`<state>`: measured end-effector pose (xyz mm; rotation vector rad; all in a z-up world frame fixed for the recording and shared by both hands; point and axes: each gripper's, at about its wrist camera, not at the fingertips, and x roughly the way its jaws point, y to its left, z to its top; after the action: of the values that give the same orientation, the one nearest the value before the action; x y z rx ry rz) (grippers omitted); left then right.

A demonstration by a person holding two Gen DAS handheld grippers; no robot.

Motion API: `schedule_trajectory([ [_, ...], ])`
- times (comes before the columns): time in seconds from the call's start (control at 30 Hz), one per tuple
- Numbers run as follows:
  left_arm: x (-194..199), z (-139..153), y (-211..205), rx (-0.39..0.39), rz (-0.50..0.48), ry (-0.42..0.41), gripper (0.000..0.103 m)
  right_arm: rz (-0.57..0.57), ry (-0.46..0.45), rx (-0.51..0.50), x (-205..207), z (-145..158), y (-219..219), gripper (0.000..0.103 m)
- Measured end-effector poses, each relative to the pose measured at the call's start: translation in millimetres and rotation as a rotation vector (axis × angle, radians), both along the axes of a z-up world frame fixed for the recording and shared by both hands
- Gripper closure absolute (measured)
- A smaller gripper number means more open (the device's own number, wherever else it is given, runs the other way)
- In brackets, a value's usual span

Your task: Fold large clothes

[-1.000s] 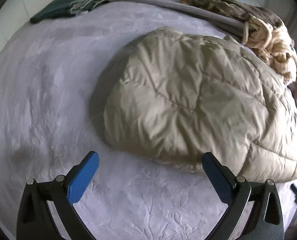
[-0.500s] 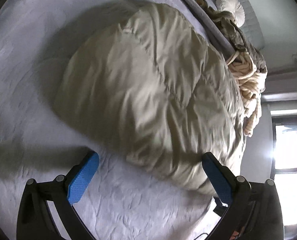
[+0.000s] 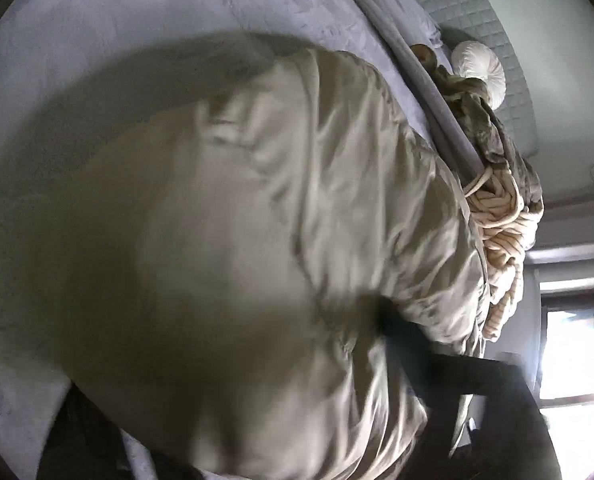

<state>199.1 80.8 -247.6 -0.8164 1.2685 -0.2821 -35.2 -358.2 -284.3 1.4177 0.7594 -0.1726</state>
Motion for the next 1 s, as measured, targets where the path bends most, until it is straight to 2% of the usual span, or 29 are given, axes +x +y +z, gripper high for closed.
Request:
schedule_trajectory([
  [0.03, -1.0, 0.9, 2.6, -0.003, -0.002, -0.002, 0.054, -0.014, 0.001, 0.010, -0.6, 0.2, -0.5, 0.001],
  [0.1, -4.1, 7.0, 8.8, 0.005, -0.009, -0.024, 0.069, -0.034, 0.002, 0.024, -3.0, -0.3, -2.0, 0.006],
  [0.13, -5.4, 12.2, 9.6, 0.018, -0.021, -0.045, 0.074, -0.042, 0.013, 0.024, -4.8, -0.4, -2.5, 0.024],
  [0.17, -6.4, 16.4, 8.0, 0.032, -0.029, -0.060, 0.077, -0.046, 0.035, 0.020, -7.2, -1.7, -3.7, 0.035],
  [0.23, -10.8, 30.9, 1.8, 0.099, -0.077, -0.118, 0.081, -0.050, 0.029, 0.034, -10.9, -2.2, -4.1, 0.062],
  [0.33, -18.4, 48.9, -3.8, 0.177, -0.142, -0.192, 0.083, -0.037, 0.017, -0.010, -13.3, 10.0, -1.8, 0.076],
  [0.5, -31.6, 79.8, 0.8, 0.226, -0.226, -0.283, 0.085, -0.008, -0.015, -0.073, -25.2, 31.6, 12.3, 0.081],
  [0.63, -52.5, 95.8, 14.9, 0.241, -0.301, -0.318, 0.085, -0.003, -0.009, -0.092, -45.9, 40.3, 30.7, 0.081],
  [0.83, -100.0, 100.8, 46.3, 0.244, -0.380, -0.285, 0.085, -0.010, 0.018, -0.090, -92.0, 44.7, 65.1, 0.081],
  [1.0, -148.0, 96.0, 74.2, 0.245, -0.390, -0.233, 0.085, 0.003, 0.059, -0.057, -129.3, 42.9, 92.6, 0.081],
])
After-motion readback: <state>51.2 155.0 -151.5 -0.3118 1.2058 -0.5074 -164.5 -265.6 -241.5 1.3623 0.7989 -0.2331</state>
